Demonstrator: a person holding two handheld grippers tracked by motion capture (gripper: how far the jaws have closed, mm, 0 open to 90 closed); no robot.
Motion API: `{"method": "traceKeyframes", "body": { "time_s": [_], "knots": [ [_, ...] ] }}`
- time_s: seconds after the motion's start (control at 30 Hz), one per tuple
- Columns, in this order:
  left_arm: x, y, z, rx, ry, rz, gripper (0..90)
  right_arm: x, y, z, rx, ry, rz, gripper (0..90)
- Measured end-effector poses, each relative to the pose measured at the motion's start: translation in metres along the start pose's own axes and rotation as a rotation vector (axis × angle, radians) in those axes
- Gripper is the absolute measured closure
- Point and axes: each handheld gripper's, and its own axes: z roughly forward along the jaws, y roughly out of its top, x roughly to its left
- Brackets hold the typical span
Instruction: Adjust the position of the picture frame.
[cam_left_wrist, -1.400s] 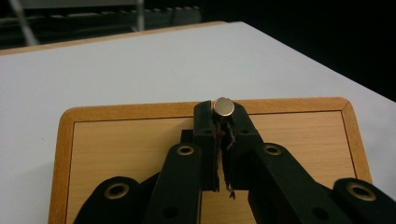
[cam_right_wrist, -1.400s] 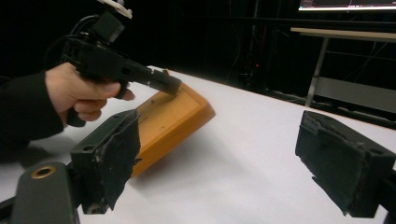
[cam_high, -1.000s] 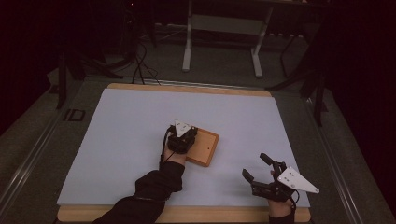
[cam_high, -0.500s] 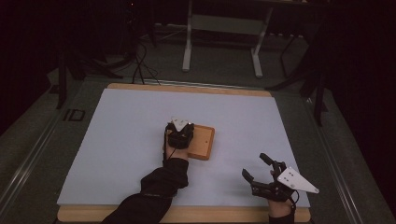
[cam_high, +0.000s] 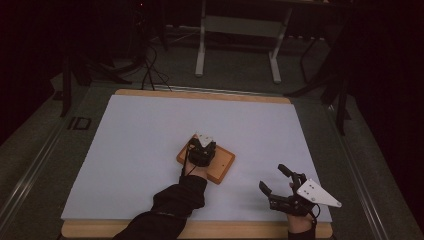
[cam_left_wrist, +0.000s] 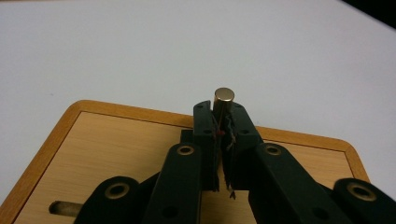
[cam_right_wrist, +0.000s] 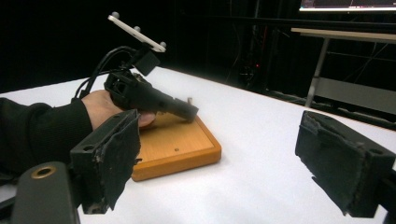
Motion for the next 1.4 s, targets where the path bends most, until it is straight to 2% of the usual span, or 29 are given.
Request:
{"method": "traceKeyframes", "body": {
  "time_s": [0.2, 0.27, 0.3, 0.37, 0.4, 0.47, 0.53, 0.57, 0.6, 0.63, 0.67, 0.7, 0.73, 0.77, 0.8, 0.83, 0.87, 0.9, 0.93, 0.97, 1.0, 1.03, 1.1, 1.13, 1.17, 1.2, 1.23, 1.3, 1.4],
  "knots": [
    [0.004, 0.002, 0.0, 0.012, -0.029, 0.027, 85.2, 0.0, -0.001, 0.0, -0.015, 0.006, 0.011, 13.3],
    [0.01, 0.003, 0.0, 0.025, -0.076, -0.004, 82.3, 0.0, -0.001, 0.001, -0.011, 0.007, 0.014, 13.0],
    [0.011, 0.004, -0.001, 0.039, -0.07, 0.012, 71.7, 0.0, -0.001, 0.001, -0.012, 0.009, 0.014, 13.0],
    [0.017, 0.004, -0.009, 0.023, -0.069, 0.036, 68.3, 0.001, -0.001, 0.001, -0.014, 0.012, 0.011, 12.9],
    [0.02, 0.003, -0.012, 0.034, -0.073, 0.06, 65.5, 0.002, -0.001, 0.001, -0.013, 0.013, 0.01, 12.9],
    [0.028, 0.003, -0.02, 0.037, -0.099, 0.081, 61.6, 0.002, -0.001, 0.001, -0.012, 0.011, 0.008, 12.8],
    [0.038, 0.004, -0.03, 0.018, -0.12, 0.102, 64.7, 0.001, -0.001, 0.001, -0.012, 0.016, 0.017, 12.8],
    [0.044, 0.006, -0.034, 0.01, -0.137, 0.093, 66.0, 0.001, -0.001, 0.001, -0.011, 0.014, 0.017, 12.8],
    [0.05, 0.009, -0.038, 0.006, -0.148, 0.092, 73.1, 0.001, -0.001, 0.001, -0.01, 0.017, 0.018, 12.8],
    [0.056, 0.012, -0.041, -0.006, -0.126, 0.104, 79.9, 0.001, -0.001, 0.002, -0.005, 0.02, 0.018, 12.9],
    [0.063, 0.016, -0.043, -0.01, -0.128, 0.104, 80.0, 0.001, -0.002, 0.002, -0.003, 0.017, 0.017, 12.9],
    [0.071, 0.019, -0.043, -0.007, -0.151, 0.102, 83.7, 0.002, -0.001, 0.002, -0.004, 0.021, 0.015, 12.9],
    [0.078, 0.023, -0.041, 0.012, -0.147, 0.11, 87.1, 0.002, -0.001, 0.002, -0.002, 0.024, 0.012, 12.9],
    [0.086, 0.027, -0.038, 0.041, -0.174, 0.111, 89.8, 0.003, -0.001, 0.003, -0.002, 0.02, 0.008, 12.9],
    [0.093, 0.03, -0.034, 0.048, -0.2, 0.122, 89.9, 0.003, -0.002, 0.003, 0.002, 0.022, 0.006, 12.9],
    [0.097, 0.032, -0.03, 0.059, -0.192, 0.14, 90.0, 0.003, -0.002, 0.004, 0.002, 0.026, 0.009, 12.9],
    [0.103, 0.034, -0.025, 0.086, -0.223, 0.154, 90.0, 0.003, -0.002, 0.004, 0.004, 0.025, 0.011, 13.0],
    [0.103, 0.034, -0.025, 0.086, -0.223, 0.154, 90.0, 0.003, -0.002, 0.004, 0.006, 0.026, 0.01, 13.0],
    [0.106, 0.037, -0.018, 0.088, -0.186, 0.208, 90.0, 0.003, -0.002, 0.004, 0.007, 0.027, 0.009, 13.0],
    [0.107, 0.04, -0.014, 0.096, -0.194, 0.225, 90.0, 0.003, -0.002, 0.004, 0.006, 0.026, 0.007, 13.0],
    [0.108, 0.042, -0.01, 0.097, -0.176, 0.252, 90.0, 0.003, -0.002, 0.004, 0.006, 0.026, 0.007, 13.0],
    [0.108, 0.045, -0.006, 0.105, -0.178, 0.265, 90.0, 0.003, -0.002, 0.005, 0.007, 0.026, 0.009, 13.0],
    [0.105, 0.049, 0.003, 0.12, -0.197, 0.298, 90.0, 0.002, -0.003, 0.005, 0.011, 0.028, 0.014, 13.0],
    [0.103, 0.051, 0.008, 0.125, -0.236, 0.326, 90.0, 0.003, -0.003, 0.005, 0.012, 0.029, 0.012, 13.0],
    [0.102, 0.052, 0.011, 0.13, -0.253, 0.35, 90.0, 0.003, -0.003, 0.005, 0.013, 0.027, 0.01, 13.1],
    [0.102, 0.053, 0.014, 0.131, -0.287, 0.352, 90.0, 0.003, -0.002, 0.004, 0.011, 0.027, 0.008, 13.1],
    [0.102, 0.054, 0.018, 0.135, -0.299, 0.362, 90.0, 0.003, -0.003, 0.004, 0.009, 0.027, 0.007, 13.1],
    [0.102, 0.056, 0.024, 0.132, -0.306, 0.355, 90.0, 0.003, -0.003, 0.003, 0.009, 0.027, 0.012, 13.1],
    [0.102, 0.056, 0.032, 0.152, -0.33, 0.415, 90.0, 0.002, -0.003, 0.004, 0.008, 0.03, 0.017, 13.1]
  ]
}}
